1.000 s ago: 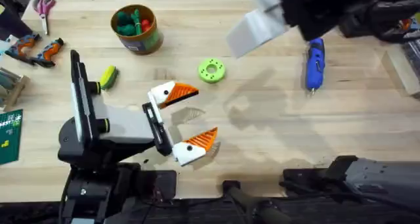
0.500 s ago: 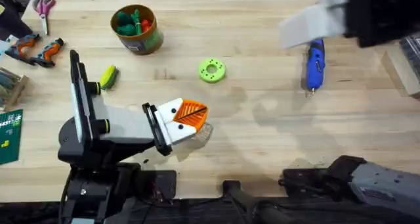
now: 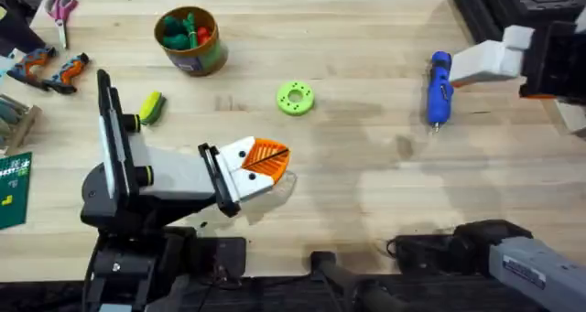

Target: Pick up the gripper from the table and insert it into the empty holder that is missing its gripper. Then pick up a screw, insert it into the mounting hole, and use the screwdriver to tighten it. Finally, clean up the table by picking up the vegetable and placing it into the bucket.

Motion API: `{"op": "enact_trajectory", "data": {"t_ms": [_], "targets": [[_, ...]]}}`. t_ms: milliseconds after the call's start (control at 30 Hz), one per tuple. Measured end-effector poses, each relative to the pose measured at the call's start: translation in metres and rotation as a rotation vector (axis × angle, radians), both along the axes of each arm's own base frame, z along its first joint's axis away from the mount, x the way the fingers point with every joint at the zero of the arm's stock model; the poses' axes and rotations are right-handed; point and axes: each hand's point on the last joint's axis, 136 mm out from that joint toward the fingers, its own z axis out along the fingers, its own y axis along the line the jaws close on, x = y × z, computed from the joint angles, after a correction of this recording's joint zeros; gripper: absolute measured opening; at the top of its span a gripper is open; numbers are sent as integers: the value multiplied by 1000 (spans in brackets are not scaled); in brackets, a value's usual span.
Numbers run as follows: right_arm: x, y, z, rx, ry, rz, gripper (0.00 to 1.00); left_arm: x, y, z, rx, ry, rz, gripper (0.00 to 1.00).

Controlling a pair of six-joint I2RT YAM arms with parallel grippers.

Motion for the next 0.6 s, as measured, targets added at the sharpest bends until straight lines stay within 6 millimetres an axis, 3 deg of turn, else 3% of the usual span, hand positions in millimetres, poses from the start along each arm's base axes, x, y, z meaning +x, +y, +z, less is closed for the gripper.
{"op": "enact_trajectory", "data": {"t_ms": [133,333,600], "targets": [[24,-19,-19,36,25,-58,994,0,0,0,0,0,0,5],[83,-49,-40,48,-5,-81,994,0,0,0,0,0,0,5],[131,-78,-96,21,65,-35,993,0,0,0,0,0,0,5]]}}
